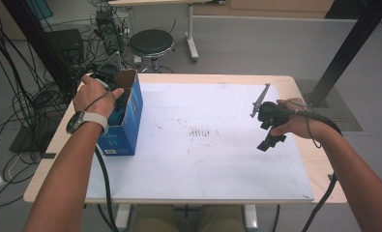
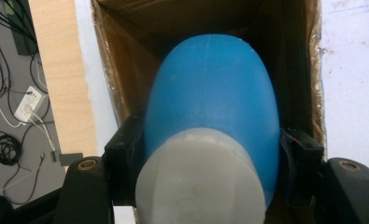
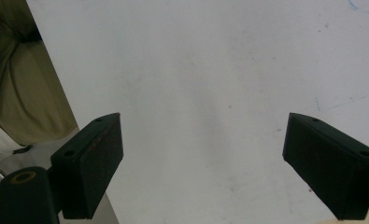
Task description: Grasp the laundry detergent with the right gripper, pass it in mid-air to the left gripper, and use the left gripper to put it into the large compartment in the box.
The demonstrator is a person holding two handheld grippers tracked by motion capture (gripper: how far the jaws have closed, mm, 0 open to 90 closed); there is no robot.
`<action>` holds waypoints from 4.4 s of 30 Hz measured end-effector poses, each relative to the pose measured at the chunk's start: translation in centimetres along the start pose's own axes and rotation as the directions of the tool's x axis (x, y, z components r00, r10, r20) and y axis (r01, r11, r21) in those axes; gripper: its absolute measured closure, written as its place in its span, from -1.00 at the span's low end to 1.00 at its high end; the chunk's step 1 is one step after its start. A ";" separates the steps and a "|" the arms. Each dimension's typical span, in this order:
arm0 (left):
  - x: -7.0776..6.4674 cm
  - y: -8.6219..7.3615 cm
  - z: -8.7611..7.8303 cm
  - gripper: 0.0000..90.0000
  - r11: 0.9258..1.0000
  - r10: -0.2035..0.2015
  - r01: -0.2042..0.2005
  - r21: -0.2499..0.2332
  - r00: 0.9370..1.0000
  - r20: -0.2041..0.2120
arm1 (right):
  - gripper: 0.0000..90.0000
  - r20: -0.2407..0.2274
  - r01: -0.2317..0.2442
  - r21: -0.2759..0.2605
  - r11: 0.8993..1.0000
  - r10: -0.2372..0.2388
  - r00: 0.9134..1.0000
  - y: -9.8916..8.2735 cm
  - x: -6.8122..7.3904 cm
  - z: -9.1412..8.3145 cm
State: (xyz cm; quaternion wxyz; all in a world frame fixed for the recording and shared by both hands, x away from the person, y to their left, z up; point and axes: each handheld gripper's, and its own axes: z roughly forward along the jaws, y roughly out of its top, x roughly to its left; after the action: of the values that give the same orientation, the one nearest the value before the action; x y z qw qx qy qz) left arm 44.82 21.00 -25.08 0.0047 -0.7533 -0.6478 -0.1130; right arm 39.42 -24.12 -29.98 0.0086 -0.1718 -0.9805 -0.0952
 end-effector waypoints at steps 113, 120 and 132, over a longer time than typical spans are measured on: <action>-0.3 -0.3 1.4 -0.17 1.000 0.009 -0.008 -0.023 1.000 0.019 | -0.73 -0.001 -0.009 0.005 1.000 0.009 1.000 -0.2 0.4 0.1; -0.3 -0.3 1.3 -0.17 1.000 0.015 -0.014 -0.025 1.000 0.021 | -0.73 -0.002 -0.009 0.006 1.000 0.009 1.000 -0.2 0.5 0.2; -0.3 -0.4 1.3 -0.17 0.999 0.022 -0.021 -0.030 1.000 0.021 | -0.73 -0.005 -0.004 0.009 1.000 0.004 1.000 -0.2 0.5 0.2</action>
State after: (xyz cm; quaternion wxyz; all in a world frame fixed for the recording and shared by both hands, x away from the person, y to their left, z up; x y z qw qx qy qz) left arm 44.62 20.95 -26.46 -0.0122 -0.7614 -0.6380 -0.1147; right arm 38.89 -24.07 -30.16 0.0119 -0.1737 -0.9805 -0.0913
